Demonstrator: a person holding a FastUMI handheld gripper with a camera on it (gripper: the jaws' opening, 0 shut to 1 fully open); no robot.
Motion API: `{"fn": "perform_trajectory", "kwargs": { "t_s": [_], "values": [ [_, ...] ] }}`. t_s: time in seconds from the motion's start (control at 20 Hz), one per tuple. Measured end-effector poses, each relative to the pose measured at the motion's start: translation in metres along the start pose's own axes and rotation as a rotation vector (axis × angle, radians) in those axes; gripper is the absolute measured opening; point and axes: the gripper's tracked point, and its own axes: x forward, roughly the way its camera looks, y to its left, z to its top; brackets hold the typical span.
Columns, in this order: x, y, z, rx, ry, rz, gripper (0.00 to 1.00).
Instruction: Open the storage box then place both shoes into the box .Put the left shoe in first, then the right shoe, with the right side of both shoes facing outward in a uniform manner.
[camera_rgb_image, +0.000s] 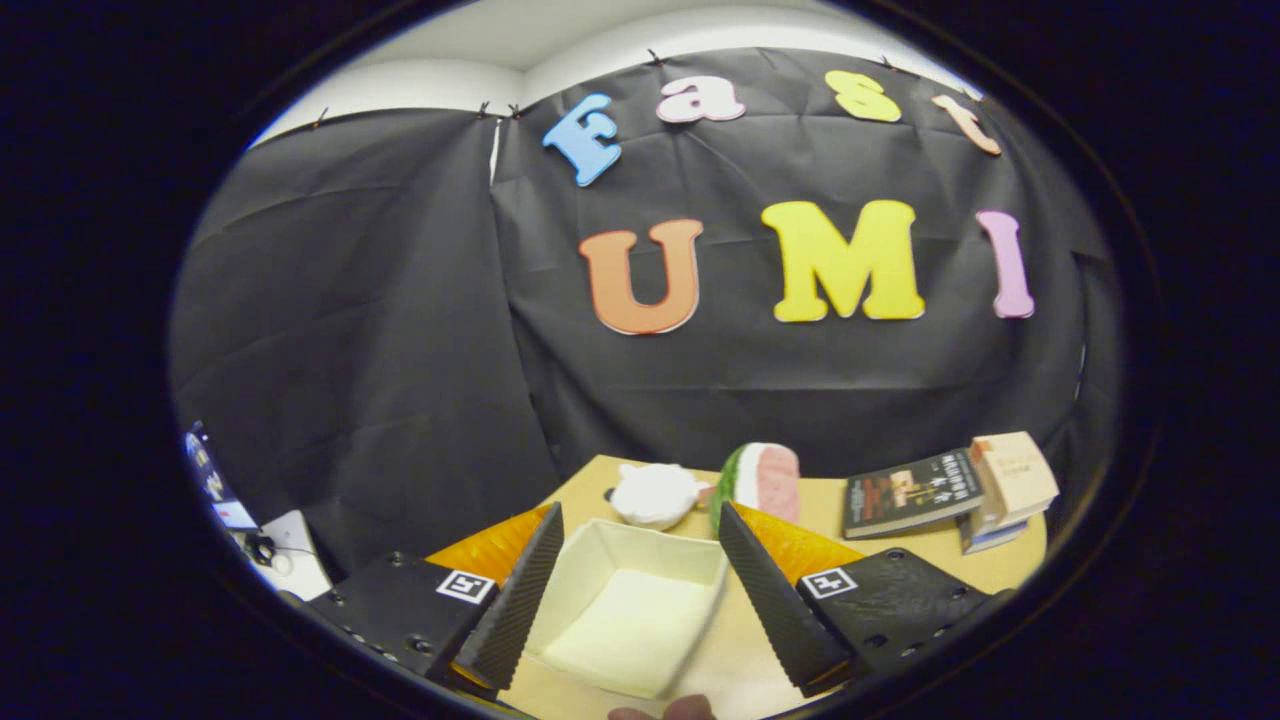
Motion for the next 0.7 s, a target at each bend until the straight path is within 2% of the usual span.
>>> {"fn": "perform_trajectory", "kwargs": {
  "t_s": [0.15, 0.3, 0.45, 0.7],
  "values": [
    [-0.032, -0.073, -0.008, -0.029, 0.002, -0.099, 0.95],
    [-0.058, -0.135, -0.033, -0.034, 0.037, -0.156, 0.95],
    [-0.062, -0.184, -0.079, -0.023, 0.115, -0.192, 0.95],
    [-0.044, -0.229, -0.176, 0.025, 0.309, -0.191, 0.96]
  ]
}}
